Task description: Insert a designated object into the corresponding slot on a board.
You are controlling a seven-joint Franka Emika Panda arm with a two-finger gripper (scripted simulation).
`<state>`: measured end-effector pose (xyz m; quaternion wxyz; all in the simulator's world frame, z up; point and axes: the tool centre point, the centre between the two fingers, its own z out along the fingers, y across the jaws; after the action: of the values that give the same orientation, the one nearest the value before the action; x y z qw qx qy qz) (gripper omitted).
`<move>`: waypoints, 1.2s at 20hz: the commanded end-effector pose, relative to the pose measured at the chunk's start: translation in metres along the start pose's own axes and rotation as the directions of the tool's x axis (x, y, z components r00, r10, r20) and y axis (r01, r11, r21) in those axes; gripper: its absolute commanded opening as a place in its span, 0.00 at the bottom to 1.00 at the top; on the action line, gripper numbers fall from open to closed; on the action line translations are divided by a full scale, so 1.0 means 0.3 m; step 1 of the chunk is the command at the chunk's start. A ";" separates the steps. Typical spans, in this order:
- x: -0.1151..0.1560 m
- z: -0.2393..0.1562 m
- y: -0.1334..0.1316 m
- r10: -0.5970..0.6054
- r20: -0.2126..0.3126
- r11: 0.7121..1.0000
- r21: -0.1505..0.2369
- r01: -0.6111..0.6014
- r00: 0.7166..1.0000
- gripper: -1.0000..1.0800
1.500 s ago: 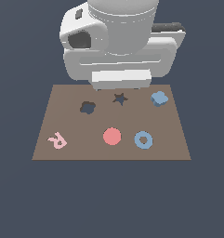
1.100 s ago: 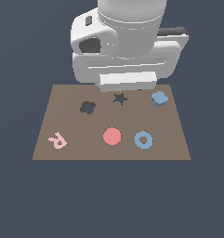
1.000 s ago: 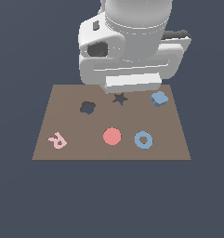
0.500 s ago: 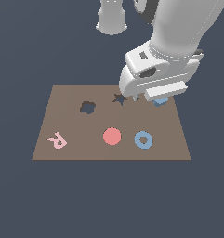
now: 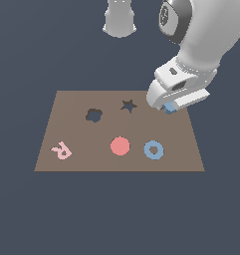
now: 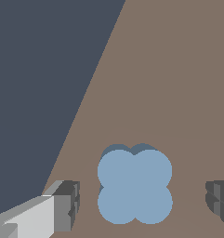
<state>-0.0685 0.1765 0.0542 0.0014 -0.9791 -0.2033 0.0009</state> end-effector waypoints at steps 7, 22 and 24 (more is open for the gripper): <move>-0.001 0.028 -0.012 -0.008 0.000 1.000 -0.002 0.008 1.000 0.96; -0.002 0.081 -0.013 -0.010 -0.001 1.000 -0.003 0.010 1.000 0.00; -0.002 0.081 -0.013 -0.010 -0.001 1.000 -0.003 0.010 1.000 0.00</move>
<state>-0.0709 0.1796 0.0306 -0.0001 -0.9781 -0.2080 0.0002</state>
